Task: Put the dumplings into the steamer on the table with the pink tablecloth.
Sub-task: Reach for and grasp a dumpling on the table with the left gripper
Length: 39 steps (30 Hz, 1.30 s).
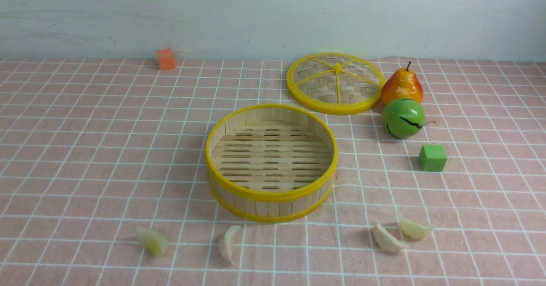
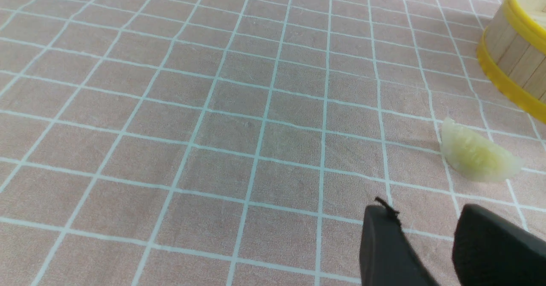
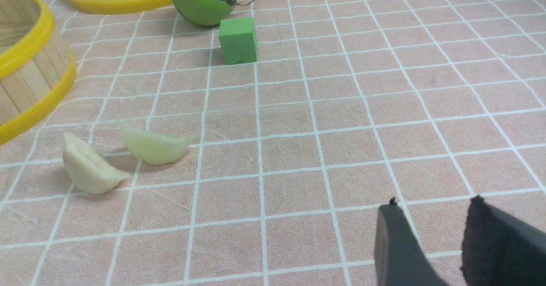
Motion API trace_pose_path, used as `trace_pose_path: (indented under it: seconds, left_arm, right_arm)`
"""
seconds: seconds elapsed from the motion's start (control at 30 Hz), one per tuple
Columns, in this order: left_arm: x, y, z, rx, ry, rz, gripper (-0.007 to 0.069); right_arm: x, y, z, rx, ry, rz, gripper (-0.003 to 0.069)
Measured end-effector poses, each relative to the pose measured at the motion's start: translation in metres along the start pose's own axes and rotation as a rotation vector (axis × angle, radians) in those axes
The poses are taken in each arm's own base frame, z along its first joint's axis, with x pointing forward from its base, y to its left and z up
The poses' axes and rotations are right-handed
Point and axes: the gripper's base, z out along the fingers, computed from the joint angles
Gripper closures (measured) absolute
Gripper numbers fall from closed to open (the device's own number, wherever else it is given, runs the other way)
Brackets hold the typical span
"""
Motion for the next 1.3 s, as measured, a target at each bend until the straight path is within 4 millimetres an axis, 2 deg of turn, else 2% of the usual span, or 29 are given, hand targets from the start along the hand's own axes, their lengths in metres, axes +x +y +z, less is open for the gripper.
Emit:
trace_pose_path:
  seconds: [1.1, 1.3]
  left_arm:
    - [0.0000, -0.0001, 0.0000, 0.001, 0.000, 0.000, 0.0387]
    - [0.0008, -0.0044, -0.0001, 0.079, 0.014, 0.026, 0.0387]
  right_arm:
    - [0.0000, 0.0000, 0.0000, 0.000, 0.000, 0.000, 0.0420]
    - [0.0000, 0.0000, 0.0000, 0.000, 0.000, 0.000, 0.0420]
